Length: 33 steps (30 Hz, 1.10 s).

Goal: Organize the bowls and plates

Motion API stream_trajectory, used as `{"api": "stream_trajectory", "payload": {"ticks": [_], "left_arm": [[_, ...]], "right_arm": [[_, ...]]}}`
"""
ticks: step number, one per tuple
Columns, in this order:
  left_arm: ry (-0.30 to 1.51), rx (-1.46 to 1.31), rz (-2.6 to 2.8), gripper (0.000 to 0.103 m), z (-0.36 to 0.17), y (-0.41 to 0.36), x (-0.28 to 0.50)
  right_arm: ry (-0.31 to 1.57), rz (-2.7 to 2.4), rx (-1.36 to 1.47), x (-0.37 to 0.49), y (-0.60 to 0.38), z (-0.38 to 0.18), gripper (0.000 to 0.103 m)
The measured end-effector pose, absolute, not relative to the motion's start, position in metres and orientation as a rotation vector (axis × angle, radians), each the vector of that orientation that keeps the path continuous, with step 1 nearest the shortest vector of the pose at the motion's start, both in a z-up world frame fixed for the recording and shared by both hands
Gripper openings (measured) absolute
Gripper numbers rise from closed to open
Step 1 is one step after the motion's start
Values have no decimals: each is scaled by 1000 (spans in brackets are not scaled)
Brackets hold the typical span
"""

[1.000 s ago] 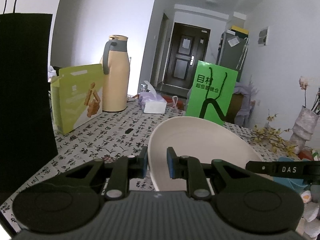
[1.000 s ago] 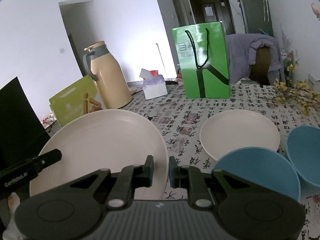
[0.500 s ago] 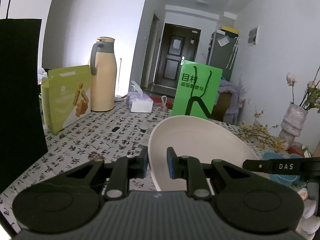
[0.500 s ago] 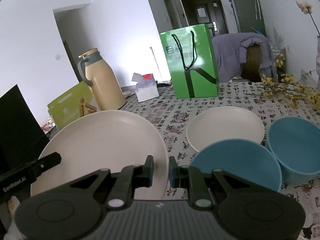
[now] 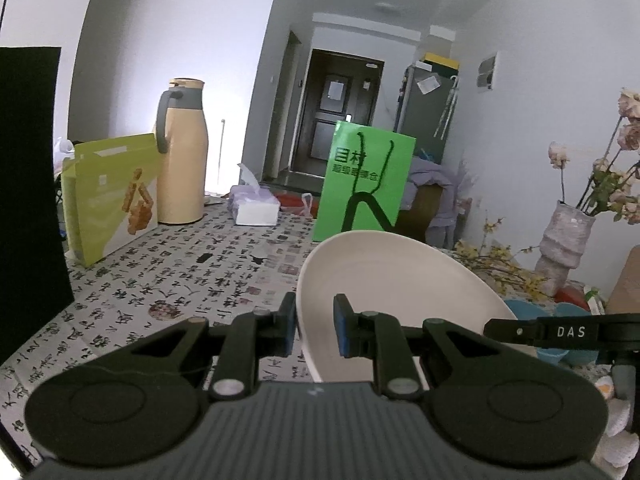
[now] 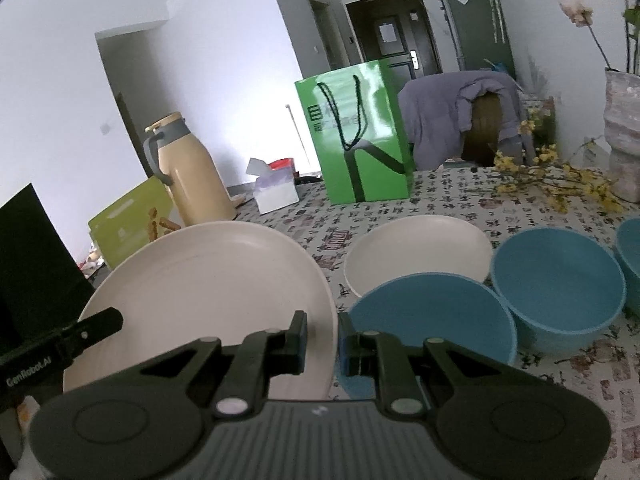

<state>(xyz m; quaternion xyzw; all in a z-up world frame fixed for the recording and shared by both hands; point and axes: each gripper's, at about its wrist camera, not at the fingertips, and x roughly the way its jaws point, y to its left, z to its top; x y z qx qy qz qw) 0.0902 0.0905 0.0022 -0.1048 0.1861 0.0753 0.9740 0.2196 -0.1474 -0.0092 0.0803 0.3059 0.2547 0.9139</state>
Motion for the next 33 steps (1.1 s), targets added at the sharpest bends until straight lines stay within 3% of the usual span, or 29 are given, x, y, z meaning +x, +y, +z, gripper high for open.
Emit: {"api": "stream_trajectory", "payload": {"ticks": [33], "left_arm": [[366,-209,-10,19,-3,28,91]], "right_arm": [[597,386,228,181,-234,-10,15]]}}
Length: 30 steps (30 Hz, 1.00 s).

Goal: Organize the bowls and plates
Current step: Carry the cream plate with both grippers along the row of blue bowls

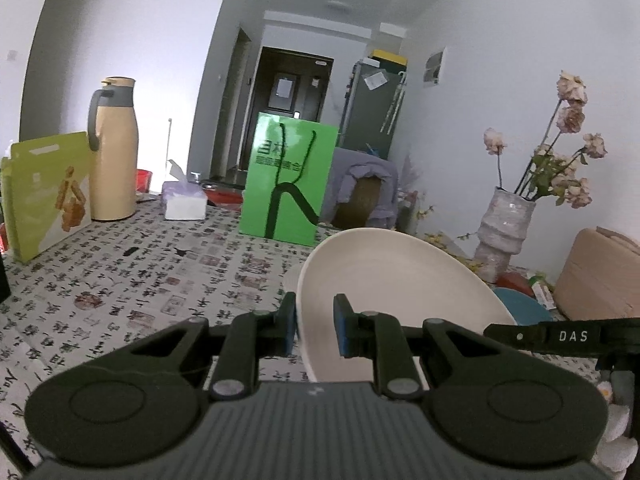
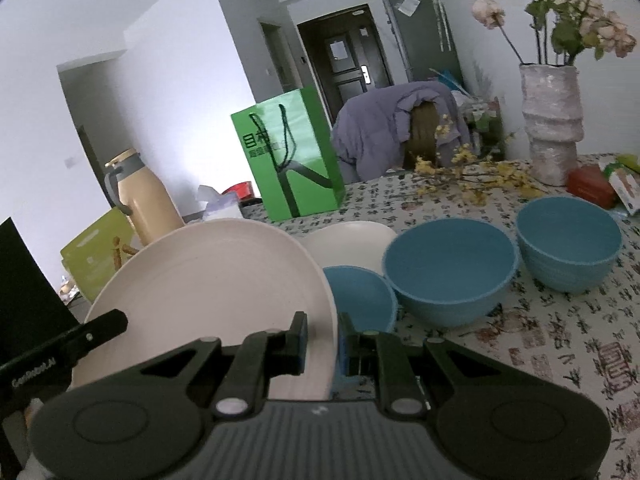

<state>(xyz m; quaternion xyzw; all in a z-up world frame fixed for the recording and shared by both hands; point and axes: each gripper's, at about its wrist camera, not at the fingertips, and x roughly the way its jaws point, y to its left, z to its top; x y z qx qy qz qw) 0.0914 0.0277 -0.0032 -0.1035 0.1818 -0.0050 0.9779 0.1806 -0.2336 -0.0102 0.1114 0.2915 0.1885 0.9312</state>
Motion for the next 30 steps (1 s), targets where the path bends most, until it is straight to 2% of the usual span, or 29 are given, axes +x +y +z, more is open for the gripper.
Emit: {"api": "stream_trajectory", "payload": {"ticks": [30], "left_arm": [[423,-183,-139,19,-28,-21,91]], "right_arm": [[609,289,280,155,-298,-30,15]]}}
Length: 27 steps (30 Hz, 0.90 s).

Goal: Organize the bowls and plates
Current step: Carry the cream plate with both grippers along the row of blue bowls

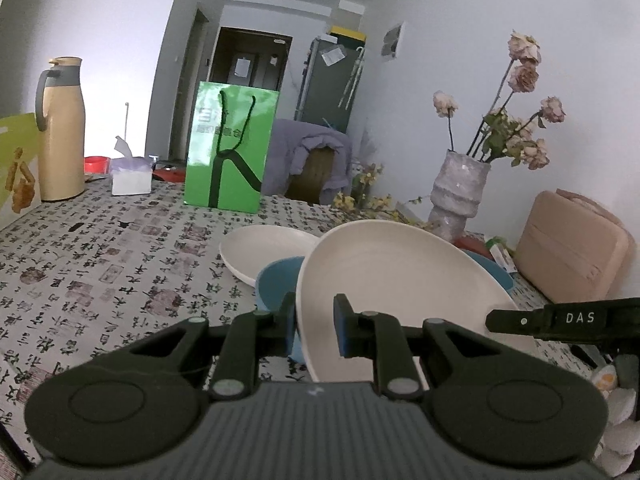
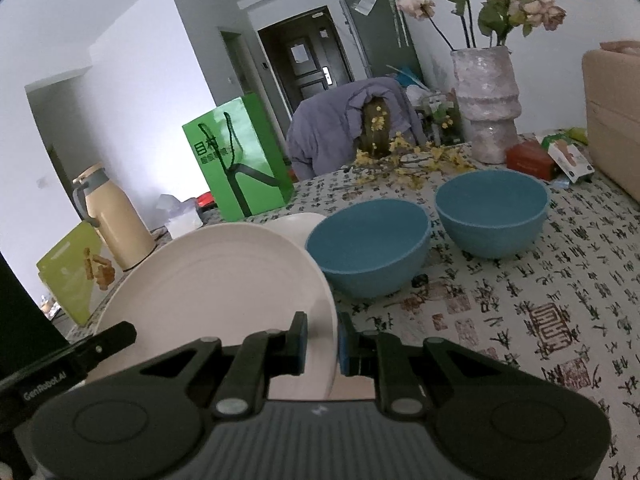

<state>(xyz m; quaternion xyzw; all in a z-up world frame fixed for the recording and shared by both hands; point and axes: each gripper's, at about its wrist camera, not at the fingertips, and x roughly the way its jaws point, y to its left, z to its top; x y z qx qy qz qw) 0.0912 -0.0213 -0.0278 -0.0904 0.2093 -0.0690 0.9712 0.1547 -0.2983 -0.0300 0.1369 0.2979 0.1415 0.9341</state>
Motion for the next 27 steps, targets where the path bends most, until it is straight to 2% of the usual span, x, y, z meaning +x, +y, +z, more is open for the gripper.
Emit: {"api": "stream_trajectory", "payload": {"ticks": [27], "left_arm": [[489,-132,-196,19,-54,-49,86]], "right_arm": [[659,234,326,135,-327,-62,15]]}}
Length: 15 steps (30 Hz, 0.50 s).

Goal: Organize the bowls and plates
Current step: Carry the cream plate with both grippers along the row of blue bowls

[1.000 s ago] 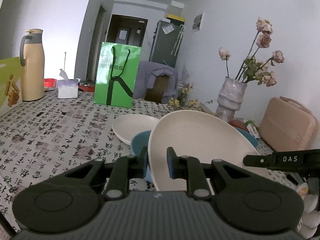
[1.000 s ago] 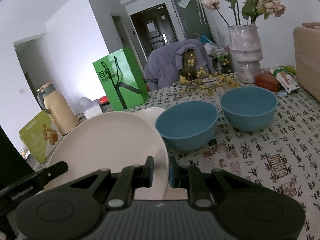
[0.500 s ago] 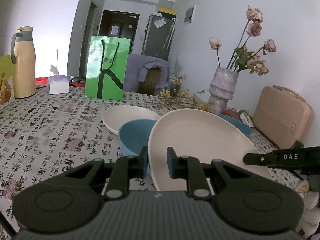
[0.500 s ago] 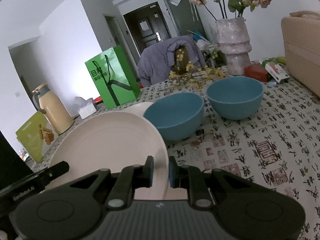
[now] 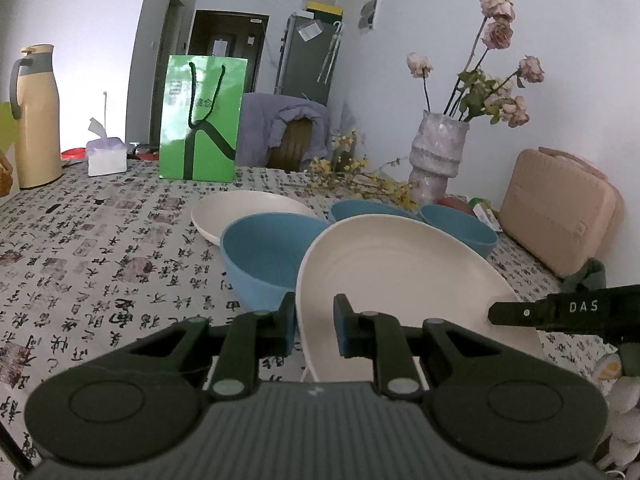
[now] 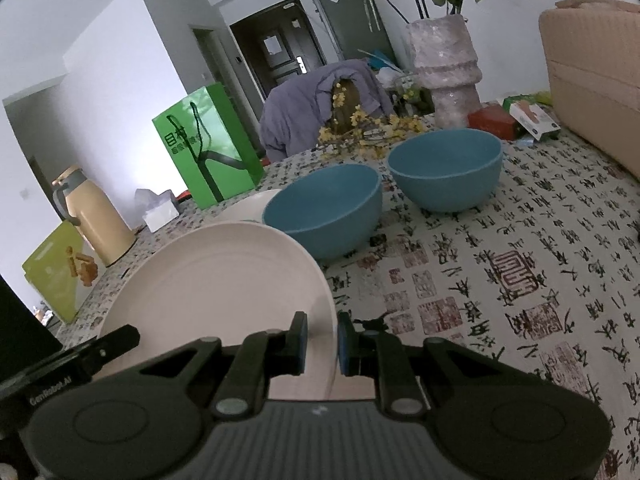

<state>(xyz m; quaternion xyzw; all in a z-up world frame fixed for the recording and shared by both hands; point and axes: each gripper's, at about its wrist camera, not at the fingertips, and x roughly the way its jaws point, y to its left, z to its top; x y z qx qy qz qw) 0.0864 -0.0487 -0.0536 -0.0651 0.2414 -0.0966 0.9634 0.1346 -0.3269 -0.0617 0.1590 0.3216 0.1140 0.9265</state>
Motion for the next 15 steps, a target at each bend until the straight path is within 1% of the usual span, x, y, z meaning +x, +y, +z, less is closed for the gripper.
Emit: {"api": "stream_trajectory", "payload": {"ticks": [15], "left_arm": [[513,-126,-208,19,-61,-53,82]], "right_arm": [[689,227,326,129,-332,-71,15]]}}
